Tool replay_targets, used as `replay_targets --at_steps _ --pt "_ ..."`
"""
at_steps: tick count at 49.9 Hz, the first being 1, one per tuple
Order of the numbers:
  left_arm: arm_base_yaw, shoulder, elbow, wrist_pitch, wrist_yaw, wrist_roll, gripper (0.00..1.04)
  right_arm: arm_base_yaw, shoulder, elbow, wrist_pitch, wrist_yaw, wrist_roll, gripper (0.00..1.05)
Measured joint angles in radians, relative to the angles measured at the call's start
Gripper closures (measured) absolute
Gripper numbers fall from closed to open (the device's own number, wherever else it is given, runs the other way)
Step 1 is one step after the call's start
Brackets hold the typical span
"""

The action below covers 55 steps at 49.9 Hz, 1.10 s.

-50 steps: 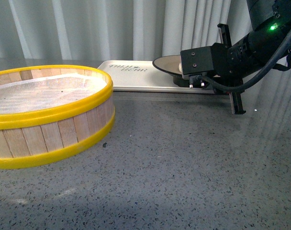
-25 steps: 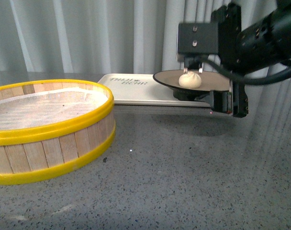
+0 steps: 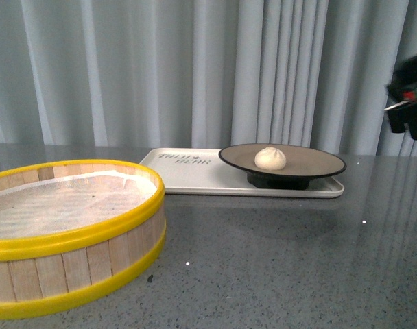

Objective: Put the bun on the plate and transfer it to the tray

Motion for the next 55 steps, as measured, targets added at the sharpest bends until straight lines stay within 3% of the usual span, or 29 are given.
replay_targets --at_steps 2,8,18,31,37,55 --pt "0.000 0.000 0.000 0.000 0.000 0.000 0.07 -0.014 -0.034 -0.057 0.027 -0.001 0.138 0.46" --pt "0.000 0.000 0.000 0.000 0.003 0.000 0.07 -0.050 -0.103 -0.179 0.079 -0.018 0.304 0.64" --pt "0.000 0.000 0.000 0.000 0.002 0.000 0.07 -0.096 -0.235 -0.403 0.152 -0.081 0.386 1.04" --pt "0.000 0.000 0.000 0.000 0.003 0.000 0.07 -0.146 -0.390 -0.577 0.167 -0.127 0.397 1.03" --pt "0.000 0.000 0.000 0.000 0.003 0.000 0.07 -0.219 -0.467 -0.633 0.150 -0.195 0.399 1.03" --pt "0.000 0.000 0.000 0.000 0.003 0.000 0.07 -0.225 -0.696 -0.734 0.022 -0.200 0.400 1.03"
